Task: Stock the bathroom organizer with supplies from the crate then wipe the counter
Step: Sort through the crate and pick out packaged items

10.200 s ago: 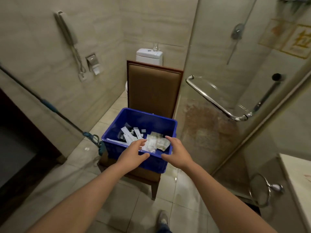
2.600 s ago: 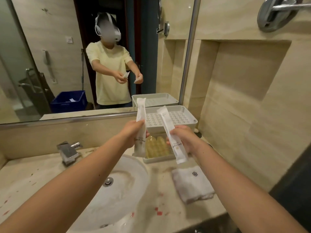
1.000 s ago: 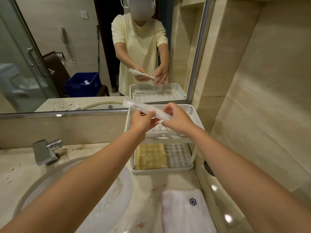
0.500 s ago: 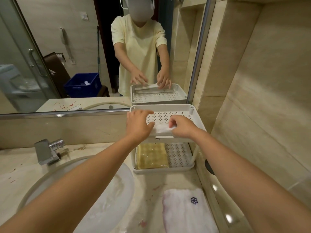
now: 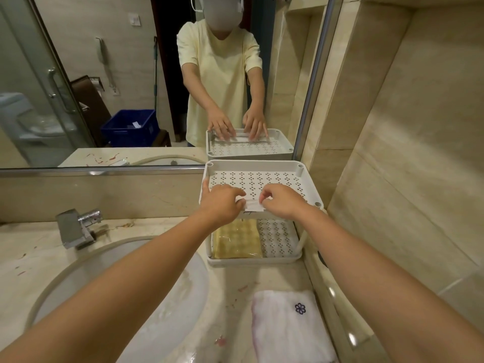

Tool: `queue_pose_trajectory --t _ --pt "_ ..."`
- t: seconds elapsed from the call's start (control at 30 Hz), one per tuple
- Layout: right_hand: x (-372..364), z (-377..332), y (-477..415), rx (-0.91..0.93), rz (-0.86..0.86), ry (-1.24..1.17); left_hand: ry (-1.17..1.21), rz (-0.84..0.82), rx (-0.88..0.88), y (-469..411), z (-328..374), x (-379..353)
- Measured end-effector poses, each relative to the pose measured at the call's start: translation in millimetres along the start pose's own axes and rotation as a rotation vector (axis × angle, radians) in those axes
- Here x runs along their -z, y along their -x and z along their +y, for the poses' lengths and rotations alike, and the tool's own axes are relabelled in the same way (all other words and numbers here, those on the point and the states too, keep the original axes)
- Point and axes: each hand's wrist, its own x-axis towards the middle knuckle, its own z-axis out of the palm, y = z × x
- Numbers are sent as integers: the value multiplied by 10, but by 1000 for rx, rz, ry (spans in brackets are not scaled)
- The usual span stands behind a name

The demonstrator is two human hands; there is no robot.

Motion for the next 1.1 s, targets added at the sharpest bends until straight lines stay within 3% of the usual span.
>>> queue_pose_trajectory --t 0.17,0.33,0.63,1.1 --pt "-30 -227 59 82 125 43 51 81 -10 150 -76 107" --pt "-122 -625 67 174 130 177 88 181 69 406 -338 294" --pt "-716 -1620 86 401 32 324 20 194 296 1237 -1179 586" --pt "-2166 -3224 539 775 -241 361 -41 120 777 3061 -2422 820"
